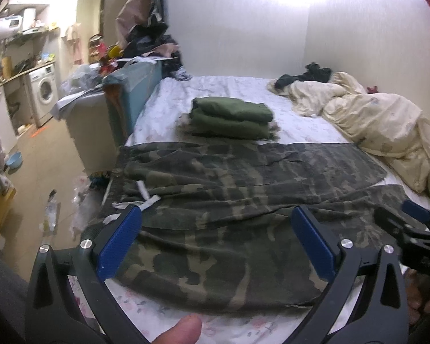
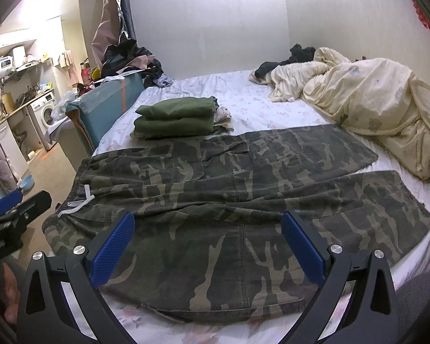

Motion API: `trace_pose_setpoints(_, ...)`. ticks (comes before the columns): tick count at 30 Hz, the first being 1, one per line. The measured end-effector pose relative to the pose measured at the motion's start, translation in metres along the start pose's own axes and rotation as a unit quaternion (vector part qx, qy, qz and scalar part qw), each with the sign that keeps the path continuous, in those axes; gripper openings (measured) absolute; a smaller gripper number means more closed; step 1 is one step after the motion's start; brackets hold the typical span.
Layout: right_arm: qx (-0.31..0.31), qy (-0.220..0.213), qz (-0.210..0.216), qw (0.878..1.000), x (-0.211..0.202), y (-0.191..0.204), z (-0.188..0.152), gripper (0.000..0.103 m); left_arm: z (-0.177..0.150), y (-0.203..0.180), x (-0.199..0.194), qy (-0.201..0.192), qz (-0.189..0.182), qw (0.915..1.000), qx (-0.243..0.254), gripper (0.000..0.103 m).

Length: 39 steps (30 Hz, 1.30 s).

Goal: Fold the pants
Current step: 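Grasp the elastic waistband of the camouflage pants with the left gripper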

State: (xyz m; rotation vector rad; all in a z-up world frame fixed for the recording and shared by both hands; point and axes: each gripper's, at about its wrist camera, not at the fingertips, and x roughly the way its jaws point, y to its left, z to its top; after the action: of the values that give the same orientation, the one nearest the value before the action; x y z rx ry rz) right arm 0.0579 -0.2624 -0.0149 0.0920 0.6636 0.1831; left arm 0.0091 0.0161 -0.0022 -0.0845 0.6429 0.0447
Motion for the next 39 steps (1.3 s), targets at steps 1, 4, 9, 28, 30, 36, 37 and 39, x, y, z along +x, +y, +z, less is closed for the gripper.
trace_pose_setpoints(1, 0.004, 0.004, 0.003, 1.0, -0.003, -0.001, 0.0, 0.103, 0.0, 0.006, 0.001, 0.004, 0.005, 1.0, -0.008, 0.103)
trace_pose_setpoints(4, 0.016, 0.019, 0.015, 1.0, -0.003, -0.003, 0.0, 0.103, 0.003, 0.024, 0.009, 0.017, 0.018, 0.9991, -0.035, 0.103)
trace_pose_setpoints(9, 0.041, 0.036, 0.037, 0.998, -0.002, -0.013, 0.001, 0.103, 0.014, 0.076, 0.028, 0.036, 0.063, 0.9905, -0.117, 0.103)
trace_pose_setpoints(28, 0.142, 0.078, 0.096, 0.982, 0.012, -0.046, 0.007, 0.103, -0.071, 0.193, 0.143, 0.182, 0.146, 0.9026, -0.362, 0.072)
trace_pose_setpoints(30, 0.147, 0.079, 0.091, 0.982, 0.013, -0.049, 0.006, 0.103, -0.072, 0.193, 0.147, 0.185, 0.164, 0.9023, -0.353, 0.052)
trace_pose_setpoints(36, 0.148, 0.081, 0.081, 0.982, 0.014, -0.052, 0.006, 0.103, -0.045, 0.177, 0.125, 0.154, 0.179, 0.9297, -0.283, 0.013)
trace_pose_setpoints(37, 0.151, 0.078, 0.076, 0.982, 0.014, -0.053, 0.006, 0.103, -0.036, 0.171, 0.119, 0.145, 0.178, 0.9372, -0.262, 0.013)
trace_pose_setpoints(39, 0.162, 0.075, 0.076, 0.981, 0.013, -0.058, 0.006, 0.103, -0.021, 0.162, 0.107, 0.129, 0.176, 0.9479, -0.232, 0.012)
